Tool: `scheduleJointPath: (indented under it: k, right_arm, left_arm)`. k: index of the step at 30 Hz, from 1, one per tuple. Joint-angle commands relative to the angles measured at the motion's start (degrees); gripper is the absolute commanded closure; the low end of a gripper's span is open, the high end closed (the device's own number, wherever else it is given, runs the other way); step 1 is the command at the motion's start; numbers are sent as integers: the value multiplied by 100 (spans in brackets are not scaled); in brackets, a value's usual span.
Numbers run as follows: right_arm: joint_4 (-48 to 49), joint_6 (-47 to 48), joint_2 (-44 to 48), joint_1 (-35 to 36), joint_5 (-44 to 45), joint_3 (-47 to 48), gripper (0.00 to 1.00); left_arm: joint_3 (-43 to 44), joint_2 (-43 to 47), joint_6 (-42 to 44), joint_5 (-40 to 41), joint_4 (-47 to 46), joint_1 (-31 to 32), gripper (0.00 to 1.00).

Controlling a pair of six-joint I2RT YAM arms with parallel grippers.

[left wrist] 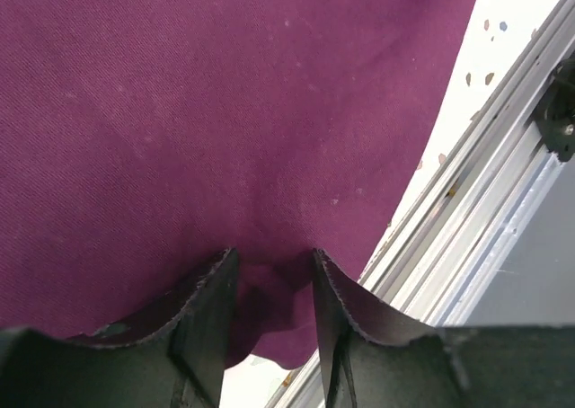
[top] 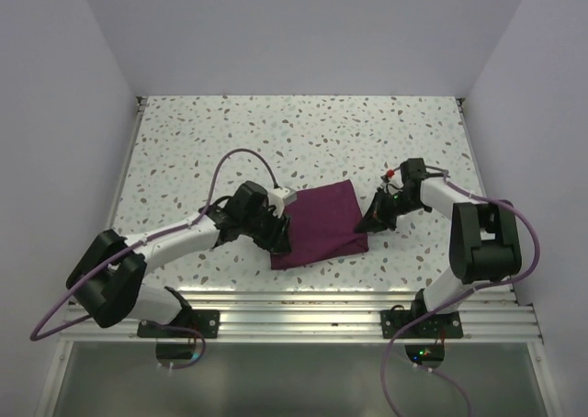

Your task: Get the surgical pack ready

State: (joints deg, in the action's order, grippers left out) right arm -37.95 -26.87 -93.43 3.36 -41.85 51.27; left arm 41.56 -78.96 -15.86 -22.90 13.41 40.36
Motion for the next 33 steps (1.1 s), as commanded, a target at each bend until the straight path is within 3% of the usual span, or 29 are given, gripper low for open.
scheduleJointPath:
  k: [1,7,11,13,16,17,20,25,28,33]
  right_arm:
    - [-150,200,149,-19,212,198,100]
    - [-704,191,632,-19,299,612,100]
    - [-1283,296,931,-19,808,989,98]
    - [-1512,393,932,-19,1264,1227,98]
    - [-1829,560,783,-28,2213,1684,97]
    - [-2004,682,704,-28,2686,1920,97]
    - [-2084,789,352,-28,3093,2124,98]
    - [-1813,859,-166,-19,3059,1949,98]
    - [-1594,851,-316,-10,2911,1791,99]
    - [-1311,719,-553,209,2831,1615,99]
  left_arm:
    - [-60,27,-207,101,382,-142,54]
    - [605,1116,-277,188,785,-151,40]
    - [1213,1532,-532,1029,1312,-186,25]
    - [1521,1402,-733,1330,1820,-309,26]
    - [1653,1095,-884,1648,2192,-651,35]
    - [1662,989,-901,1570,2253,-913,44]
    - [1584,541,-1042,1403,2500,-1388,54]
    - [1188,-337,-1191,734,2096,-1733,81]
    - [1214,-838,-1174,593,1850,-1742,91]
    - [1381,-1366,-1218,471,1604,-1742,91]
